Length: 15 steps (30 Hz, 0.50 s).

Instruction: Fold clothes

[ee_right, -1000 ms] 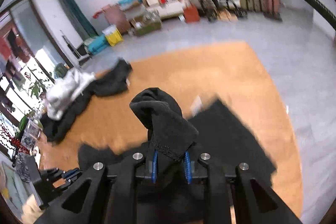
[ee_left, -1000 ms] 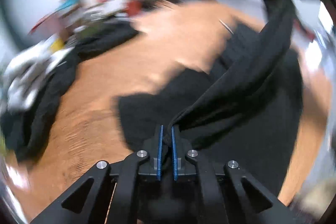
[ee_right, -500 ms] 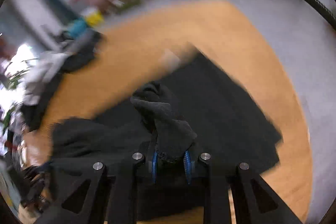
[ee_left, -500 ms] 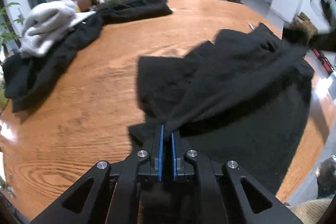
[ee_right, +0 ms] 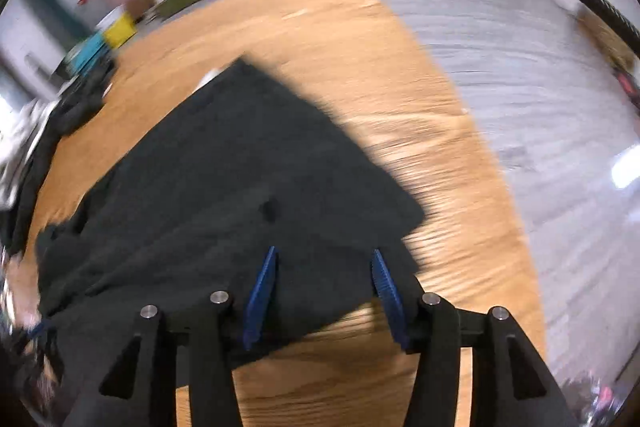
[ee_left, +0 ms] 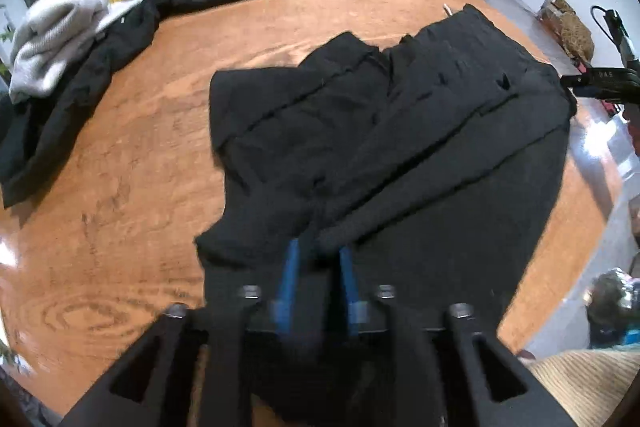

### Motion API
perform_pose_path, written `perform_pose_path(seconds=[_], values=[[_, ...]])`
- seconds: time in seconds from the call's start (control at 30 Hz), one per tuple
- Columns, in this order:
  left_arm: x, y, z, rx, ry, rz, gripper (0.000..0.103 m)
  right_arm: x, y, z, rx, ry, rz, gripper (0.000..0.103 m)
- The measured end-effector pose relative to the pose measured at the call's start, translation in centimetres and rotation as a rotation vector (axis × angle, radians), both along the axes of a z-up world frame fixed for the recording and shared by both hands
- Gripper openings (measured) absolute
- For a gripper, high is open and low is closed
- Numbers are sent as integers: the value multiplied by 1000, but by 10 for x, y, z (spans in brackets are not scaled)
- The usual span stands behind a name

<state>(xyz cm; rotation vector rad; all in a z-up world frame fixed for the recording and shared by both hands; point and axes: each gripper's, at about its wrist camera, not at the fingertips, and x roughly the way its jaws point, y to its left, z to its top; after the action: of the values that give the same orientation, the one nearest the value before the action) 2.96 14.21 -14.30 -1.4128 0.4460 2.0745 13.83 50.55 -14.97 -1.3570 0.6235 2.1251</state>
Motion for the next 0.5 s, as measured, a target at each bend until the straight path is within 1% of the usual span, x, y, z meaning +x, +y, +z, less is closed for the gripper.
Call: perform_pose_path(seconds=[0.03,0.1,0.13,0.17,0.2,0.23,0.3,0.33,0.37,0.43,0.47,0.5], values=[[0,-4,2,0,-18,4,67,6,6,5,15,7,-31,54],[2,-13,10,23,-35,4,69,11,10,13,21,38,-50,56],[1,-16,14,41,-39,7,69,8,4,13,7,48,-19,52],[0,-19,22,78,-36,17,69,5,-2,14,-7,59,12,48],[-2,-20,27,112,-30,28,69,1,-7,14,-21,69,43,46],[-4,-21,32,144,-23,40,69,-3,-14,14,-38,81,78,40],[-12,-15,37,192,-14,79,68,-19,-36,8,-82,100,157,37],[-15,-9,37,196,-14,89,62,-29,-48,3,-91,96,189,36],[-18,-1,35,196,-17,90,48,-39,-58,-3,-88,80,215,35],[-25,18,27,225,-51,74,41,-48,-66,-15,-58,37,220,34],[-27,24,23,235,-63,72,36,-50,-69,-20,-45,20,221,31],[-29,29,18,231,-61,74,34,-45,-66,-21,-46,21,213,27]])
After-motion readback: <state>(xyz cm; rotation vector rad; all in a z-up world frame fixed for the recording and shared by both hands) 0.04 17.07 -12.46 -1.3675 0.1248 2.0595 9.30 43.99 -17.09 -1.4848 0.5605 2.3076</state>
